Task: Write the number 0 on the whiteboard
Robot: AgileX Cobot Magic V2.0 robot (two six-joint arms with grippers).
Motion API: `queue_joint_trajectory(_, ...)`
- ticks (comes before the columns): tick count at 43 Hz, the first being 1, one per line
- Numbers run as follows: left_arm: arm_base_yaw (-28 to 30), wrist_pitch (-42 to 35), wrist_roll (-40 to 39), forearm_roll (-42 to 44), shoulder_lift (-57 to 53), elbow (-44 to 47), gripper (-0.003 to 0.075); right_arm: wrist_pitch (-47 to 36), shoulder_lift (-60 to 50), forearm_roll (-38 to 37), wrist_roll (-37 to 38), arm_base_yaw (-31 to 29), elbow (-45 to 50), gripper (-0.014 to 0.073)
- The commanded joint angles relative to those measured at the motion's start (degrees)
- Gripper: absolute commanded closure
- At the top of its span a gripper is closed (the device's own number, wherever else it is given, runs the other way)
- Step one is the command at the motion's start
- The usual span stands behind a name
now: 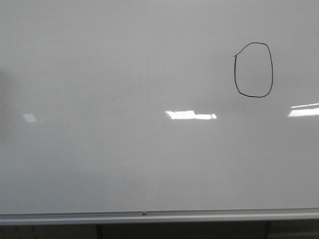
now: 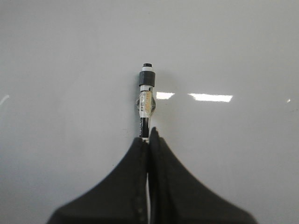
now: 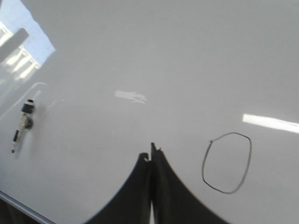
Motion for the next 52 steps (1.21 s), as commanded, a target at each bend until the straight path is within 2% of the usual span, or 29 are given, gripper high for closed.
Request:
queue_joint_trajectory(1, -0.4, -5.0, -0.6, -0.5, -1.1, 1.4, 0.074, -5.8, -3.5, -8.4, 7.5, -1.5, 3.5, 0.0663)
queue_joint_trajectory(9, -0.4, -5.0, -0.6, -0.5, -1.1, 1.4, 0.074, -7.1, -12.8, -26.4, 27.2, -9.4, 15.0, 0.0663)
queue_joint_trajectory(14, -0.4, -5.0, -0.6, -0.5, -1.1, 1.4, 0.074, -7.1, -17.1, -34.9, 37.9, -13.2, 19.6, 0.0663)
queue_joint_trajectory(21, -0.4, -5.0, -0.6, -0.5, -1.1, 1.4, 0.074, -7.1, -21.3, -45.0, 50.1, -14.4, 23.9, 0.0663)
queue_joint_trajectory(29, -0.4, -5.0, -0.6, -0.5, -1.1, 1.4, 0.074, -5.5, -22.6, -48.7, 52.2, -14.4, 24.4, 0.0663)
queue_joint_trajectory(52, -0.4, -5.0, -0.6, -0.5, -1.1, 1.4, 0.074, -5.5, -22.6, -48.7, 52.2, -14.4, 24.4, 0.0663)
